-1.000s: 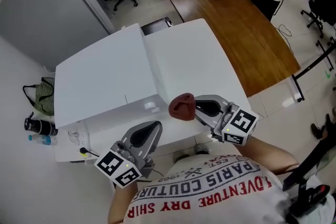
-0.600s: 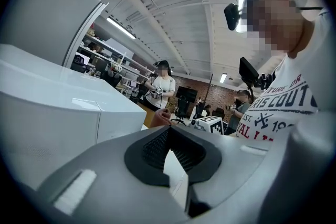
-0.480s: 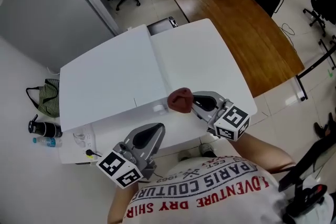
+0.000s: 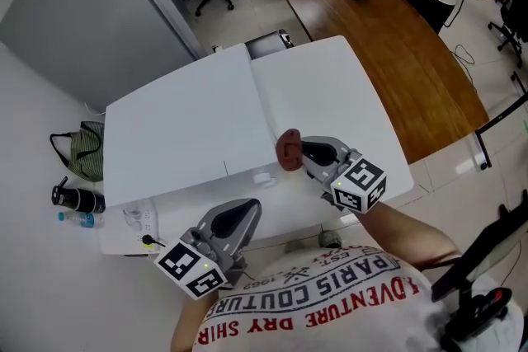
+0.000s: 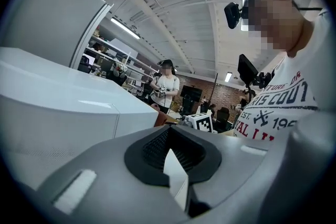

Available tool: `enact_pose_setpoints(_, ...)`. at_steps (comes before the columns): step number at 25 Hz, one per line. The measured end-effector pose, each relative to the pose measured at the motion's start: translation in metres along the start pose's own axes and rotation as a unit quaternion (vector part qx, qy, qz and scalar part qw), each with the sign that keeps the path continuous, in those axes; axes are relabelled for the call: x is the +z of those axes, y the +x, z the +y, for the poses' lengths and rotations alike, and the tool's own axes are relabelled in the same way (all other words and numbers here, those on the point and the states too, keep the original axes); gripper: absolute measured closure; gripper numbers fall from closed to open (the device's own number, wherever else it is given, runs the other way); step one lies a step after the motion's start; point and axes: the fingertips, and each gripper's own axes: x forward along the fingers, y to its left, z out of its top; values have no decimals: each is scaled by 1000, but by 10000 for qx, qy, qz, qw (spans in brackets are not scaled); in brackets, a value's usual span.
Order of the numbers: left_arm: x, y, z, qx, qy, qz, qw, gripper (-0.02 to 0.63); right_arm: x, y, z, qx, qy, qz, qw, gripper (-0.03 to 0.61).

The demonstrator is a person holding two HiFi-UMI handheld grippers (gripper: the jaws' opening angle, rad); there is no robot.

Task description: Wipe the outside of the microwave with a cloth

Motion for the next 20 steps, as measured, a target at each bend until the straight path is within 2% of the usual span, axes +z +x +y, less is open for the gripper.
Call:
enact_pose_setpoints(10, 3, -15, 23, 368, -132, -80, 9992, 612, 19, 46, -41, 35, -237, 42, 9997, 541)
enact_pose_setpoints(20, -1, -44, 37, 885, -258, -159, 9956, 612, 44, 107, -109, -305, -368, 21, 9989, 543)
